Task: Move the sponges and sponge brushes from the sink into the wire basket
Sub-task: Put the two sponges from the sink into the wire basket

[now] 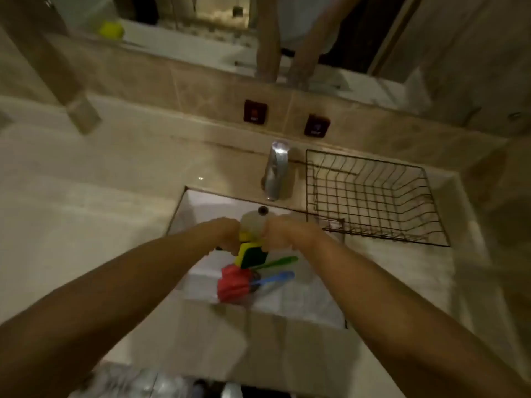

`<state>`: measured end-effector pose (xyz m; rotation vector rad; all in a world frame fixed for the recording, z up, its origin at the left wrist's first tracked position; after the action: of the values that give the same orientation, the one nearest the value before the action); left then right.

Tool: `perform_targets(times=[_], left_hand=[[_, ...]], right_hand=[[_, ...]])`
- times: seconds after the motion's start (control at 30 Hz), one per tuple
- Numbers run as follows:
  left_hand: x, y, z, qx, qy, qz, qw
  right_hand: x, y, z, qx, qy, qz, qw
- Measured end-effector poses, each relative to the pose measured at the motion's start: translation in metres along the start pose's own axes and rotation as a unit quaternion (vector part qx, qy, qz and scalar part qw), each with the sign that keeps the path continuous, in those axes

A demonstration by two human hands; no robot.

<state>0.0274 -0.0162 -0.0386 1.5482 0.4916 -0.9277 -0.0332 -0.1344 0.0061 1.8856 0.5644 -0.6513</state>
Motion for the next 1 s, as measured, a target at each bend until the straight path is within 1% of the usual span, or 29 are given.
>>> perform_targets(times=[0.03, 0.07, 0.1, 0.17, 0.2, 0.27, 0.3, 0.43, 0.53, 0.63, 0.7, 0.77, 0.8, 0.83, 0.9, 0.97, 1.0], left_hand=[[0.007, -0.004, 0.000, 0.030, -0.011, 0.019, 0.999], [0.015, -0.005, -0.002, 0.027, -0.018, 0.054, 0.998], [0.027, -0.012, -0.006, 0.015, -0.024, 0.086, 0.996], [0.041, -0.023, -0.016, -0.029, -0.026, 0.142, 0.989], [0.050, -0.028, -0.021, -0.059, -0.024, 0.162, 0.985], [0.065, -0.038, -0.035, -0.141, -0.011, 0.184, 0.973], [0.074, -0.045, -0.041, -0.181, -0.004, 0.179, 0.967], [0.095, -0.068, -0.056, -0.326, -0.003, 0.152, 0.933], [0.101, -0.084, -0.061, -0.456, 0.024, 0.105, 0.883], [0.096, -0.092, -0.060, -0.554, 0.006, 0.059, 0.830], [0.084, -0.092, -0.062, -0.604, 0.004, 0.027, 0.797], [0.070, -0.092, -0.066, -0.643, 0.007, -0.002, 0.766], [0.062, -0.090, -0.070, -0.651, 0.005, -0.008, 0.759], [0.053, -0.088, -0.074, -0.653, -0.001, -0.011, 0.758], [0.034, -0.082, -0.082, -0.649, -0.020, -0.013, 0.761], [0.013, -0.074, -0.091, -0.652, -0.035, -0.005, 0.757], [0.003, -0.069, -0.095, -0.653, -0.040, -0.003, 0.756]], right_hand=[[0.010, -0.008, 0.001, 0.005, 0.011, -0.001, 1.000], [0.023, -0.014, 0.008, 0.027, 0.017, 0.021, 0.999], [0.032, -0.027, 0.017, 0.055, -0.009, 0.017, 0.998], [0.052, -0.053, 0.032, 0.130, -0.044, 0.002, 0.991], [0.062, -0.064, 0.038, 0.149, -0.042, 0.001, 0.988], [0.078, -0.080, 0.047, 0.138, -0.017, 0.008, 0.990], [0.086, -0.087, 0.053, 0.125, -0.009, 0.025, 0.992], [0.109, -0.109, 0.069, 0.166, 0.004, 0.060, 0.984], [0.113, -0.113, 0.073, 0.228, 0.024, 0.095, 0.969], [0.105, -0.108, 0.074, 0.270, 0.033, 0.154, 0.950], [0.092, -0.104, 0.075, 0.323, 0.010, 0.168, 0.931], [0.073, -0.101, 0.075, 0.420, -0.038, 0.177, 0.889], [0.064, -0.100, 0.074, 0.466, -0.054, 0.182, 0.864], [0.053, -0.098, 0.071, 0.496, -0.062, 0.190, 0.845], [0.029, -0.095, 0.060, 0.531, -0.066, 0.203, 0.820], [0.005, -0.094, 0.047, 0.572, -0.057, 0.205, 0.792], [-0.007, -0.094, 0.041, 0.600, -0.047, 0.207, 0.771]])
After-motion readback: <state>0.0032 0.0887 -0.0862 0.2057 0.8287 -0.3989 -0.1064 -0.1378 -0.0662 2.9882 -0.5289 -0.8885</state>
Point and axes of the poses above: each hand's wrist, its own x-axis towards the middle knuckle, its own y-axis out of the back of the hand, z = x × y, the point moved 5 cm from there along x, towards the middle knuckle, and after that the axes turned 8 degrees about y, right-handed, at the moved point
